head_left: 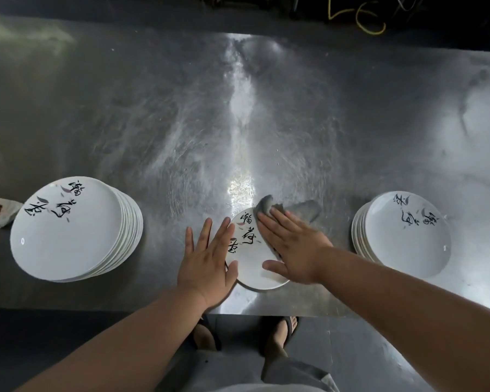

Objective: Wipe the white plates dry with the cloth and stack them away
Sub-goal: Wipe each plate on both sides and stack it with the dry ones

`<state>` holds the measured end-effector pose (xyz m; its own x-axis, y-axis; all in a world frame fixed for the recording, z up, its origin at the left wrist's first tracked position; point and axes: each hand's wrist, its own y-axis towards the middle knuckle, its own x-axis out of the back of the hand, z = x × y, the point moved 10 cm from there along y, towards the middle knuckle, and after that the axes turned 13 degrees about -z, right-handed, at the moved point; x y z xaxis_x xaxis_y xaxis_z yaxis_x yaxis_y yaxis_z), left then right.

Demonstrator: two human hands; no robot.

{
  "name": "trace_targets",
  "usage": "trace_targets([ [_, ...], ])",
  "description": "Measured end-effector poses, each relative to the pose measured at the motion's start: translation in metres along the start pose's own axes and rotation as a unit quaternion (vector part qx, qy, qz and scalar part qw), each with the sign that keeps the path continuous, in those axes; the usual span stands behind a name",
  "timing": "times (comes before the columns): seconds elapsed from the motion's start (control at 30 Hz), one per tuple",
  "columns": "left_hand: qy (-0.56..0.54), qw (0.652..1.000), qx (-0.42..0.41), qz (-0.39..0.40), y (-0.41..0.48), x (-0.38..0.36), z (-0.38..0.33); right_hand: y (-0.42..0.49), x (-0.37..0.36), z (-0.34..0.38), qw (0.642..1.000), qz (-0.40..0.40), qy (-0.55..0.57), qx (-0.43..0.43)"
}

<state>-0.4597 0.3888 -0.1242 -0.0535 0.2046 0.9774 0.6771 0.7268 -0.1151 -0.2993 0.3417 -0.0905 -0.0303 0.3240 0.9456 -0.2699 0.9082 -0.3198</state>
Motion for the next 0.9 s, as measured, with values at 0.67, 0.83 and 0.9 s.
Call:
trace_targets([
  [0.67, -0.011, 1.0, 0.025, -0.007, -0.001, 0.002, 0.003, -0.024, -0.01, -0.001, 0.979, 0.007, 0.073, -0.189],
  [0.83, -0.021, 1.0, 0.009, -0.019, -0.001, 0.0, 0.002, -0.054, -0.019, 0.014, 0.96, 0.034, 0.13, -0.247],
  [0.9, -0.009, 1.0, 0.01, -0.015, -0.001, 0.0, 0.002, -0.03, -0.014, -0.006, 0.963, -0.002, 0.128, -0.235],
])
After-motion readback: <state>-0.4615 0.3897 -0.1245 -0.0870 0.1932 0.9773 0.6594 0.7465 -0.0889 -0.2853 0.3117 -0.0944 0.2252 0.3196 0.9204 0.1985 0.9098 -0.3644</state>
